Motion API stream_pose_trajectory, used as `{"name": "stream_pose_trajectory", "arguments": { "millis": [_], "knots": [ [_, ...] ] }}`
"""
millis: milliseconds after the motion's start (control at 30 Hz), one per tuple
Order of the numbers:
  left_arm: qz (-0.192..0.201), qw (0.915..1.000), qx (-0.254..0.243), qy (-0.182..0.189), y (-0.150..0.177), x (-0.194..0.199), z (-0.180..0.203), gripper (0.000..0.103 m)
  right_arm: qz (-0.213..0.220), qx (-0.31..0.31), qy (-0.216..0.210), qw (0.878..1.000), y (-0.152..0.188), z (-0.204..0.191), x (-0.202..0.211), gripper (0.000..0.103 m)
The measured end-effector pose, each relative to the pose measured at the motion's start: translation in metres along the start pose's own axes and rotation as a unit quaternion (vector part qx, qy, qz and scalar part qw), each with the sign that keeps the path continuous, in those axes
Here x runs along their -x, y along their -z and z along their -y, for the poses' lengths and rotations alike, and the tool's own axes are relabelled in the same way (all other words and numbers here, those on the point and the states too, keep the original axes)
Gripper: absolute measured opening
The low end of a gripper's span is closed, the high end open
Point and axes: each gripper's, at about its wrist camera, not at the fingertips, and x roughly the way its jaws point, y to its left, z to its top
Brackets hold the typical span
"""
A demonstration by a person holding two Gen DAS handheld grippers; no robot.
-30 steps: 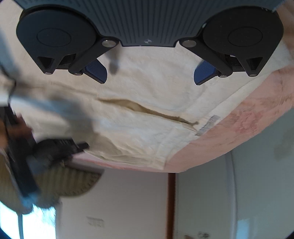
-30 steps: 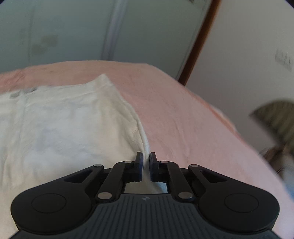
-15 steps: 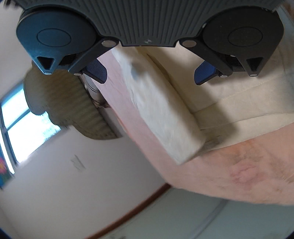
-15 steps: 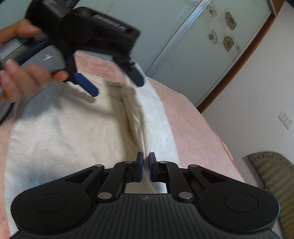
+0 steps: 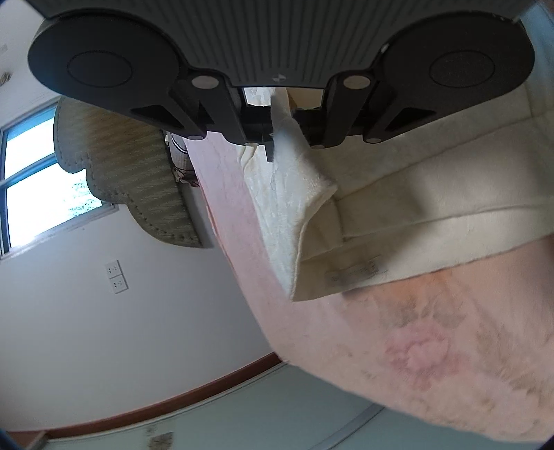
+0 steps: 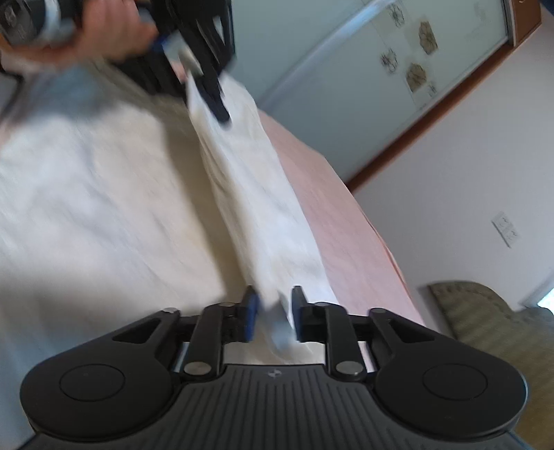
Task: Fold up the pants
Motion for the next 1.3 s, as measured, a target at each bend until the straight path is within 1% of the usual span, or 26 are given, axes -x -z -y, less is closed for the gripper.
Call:
{"name": "stream_pose_trajectory", "arguments": {
  "millis": [67,133,167,200,233,333,400,467,533,600,667,700,767,833,933,1000,1033,1067,1133,1167,1200,1233,1267,1300],
  "knots": [
    [0.004,0.9999,-0.01,0.004,-0.001,0.004,0.005,0.004,-0.015,0.006,0.019,1.0,0.007,0.002,-0.003,0.023],
    [-0.001,0.9997,-0.021,0.009,-0.003,0.009,0.009,0.004,-0.038,-0.006,0.026,0.999,0.013,0.008,-0.005,0.023],
    [-0.005,0.9995,-0.029,0.012,-0.005,0.011,0.009,0.004,-0.045,-0.024,0.025,0.998,0.014,0.012,-0.004,0.012],
    [-0.008,0.9989,-0.043,0.015,-0.006,0.015,0.01,0.004,-0.047,-0.045,0.016,0.998,0.014,0.016,0.001,0.008],
    [-0.01,0.9982,-0.058,0.016,-0.008,0.021,0.01,0.004,-0.046,-0.053,0.012,0.997,0.013,0.017,0.007,0.008],
    [-0.007,0.994,-0.109,0.009,-0.012,0.044,0.006,0.005,-0.035,-0.046,-0.007,0.998,0.002,0.006,0.036,0.007],
    [-0.007,0.9898,-0.142,-0.004,-0.012,0.055,0.003,0.006,-0.02,-0.045,-0.023,0.999,-0.005,-0.005,0.06,0.007],
    [-0.008,0.984,-0.176,-0.027,-0.009,0.065,-0.001,0.006,-0.004,-0.049,-0.049,0.998,-0.01,-0.018,0.083,0.007],
    [-0.009,0.9787,-0.198,-0.053,-0.004,0.071,-0.006,0.006,0.005,-0.043,-0.077,0.996,-0.011,-0.031,0.101,0.007],
    [-0.017,0.9734,-0.216,-0.074,0.0,0.071,-0.011,0.006,0.006,-0.033,-0.098,0.995,-0.012,-0.046,0.111,0.007],
    [-0.03,0.9689,-0.227,-0.094,0.004,0.063,-0.017,0.008,0.002,-0.032,-0.112,0.993,-0.011,-0.057,0.111,0.007],
    [-0.031,0.9673,-0.233,-0.096,0.005,0.059,-0.019,0.01,-0.003,-0.034,-0.115,0.993,-0.01,-0.063,0.109,0.007],
    [-0.027,0.96,-0.259,-0.102,0.01,0.058,-0.018,0.011,-0.011,-0.036,-0.115,0.993,-0.007,-0.073,0.105,0.007],
    [-0.016,0.9537,-0.279,-0.112,0.015,0.061,-0.018,0.013,-0.013,-0.044,-0.111,0.993,-0.005,-0.076,0.101,0.007],
    [-0.004,0.9469,-0.297,-0.123,0.026,0.062,-0.014,0.016,-0.011,-0.061,-0.106,0.992,0.0,-0.082,0.108,0.007],
    [0.004,0.9449,-0.3,-0.13,0.031,0.06,-0.013,0.022,-0.01,-0.072,-0.102,0.992,0.002,-0.087,0.112,0.007],
    [0.007,0.9434,-0.303,-0.135,0.033,0.059,-0.012,0.022,-0.013,-0.081,-0.103,0.991,0.003,-0.087,0.111,0.008],
    [0.008,0.9419,-0.305,-0.14,0.036,0.059,-0.01,0.023,-0.015,-0.098,-0.106,0.989,0.003,-0.085,0.111,0.008],
    [0.011,0.9404,-0.306,-0.148,0.038,0.068,-0.007,0.028,-0.018,-0.132,-0.108,0.985,0.006,-0.08,0.111,0.008],
    [0.017,0.9382,-0.309,-0.155,0.037,0.072,-0.006,0.036,-0.019,-0.141,-0.102,0.985,0.005,-0.08,0.112,0.009],
    [0.032,0.9329,-0.316,-0.17,0.039,0.077,-0.003,0.048,-0.019,-0.139,-0.097,0.985,0.006,-0.082,0.117,0.009],
    [0.053,0.9244,-0.327,-0.189,0.039,0.083,-0.001,0.054,-0.017,-0.132,-0.093,0.987,0.007,-0.083,0.123,0.01],
    [0.076,0.9141,-0.339,-0.209,0.04,0.09,0.002,0.066,-0.014,-0.125,-0.091,0.988,0.01,-0.083,0.131,0.014],
    [0.104,0.9012,-0.351,-0.232,0.042,0.095,0.007,0.076,-0.01,-0.127,-0.095,0.987,0.015,-0.079,0.14,0.023]
  ]
}}
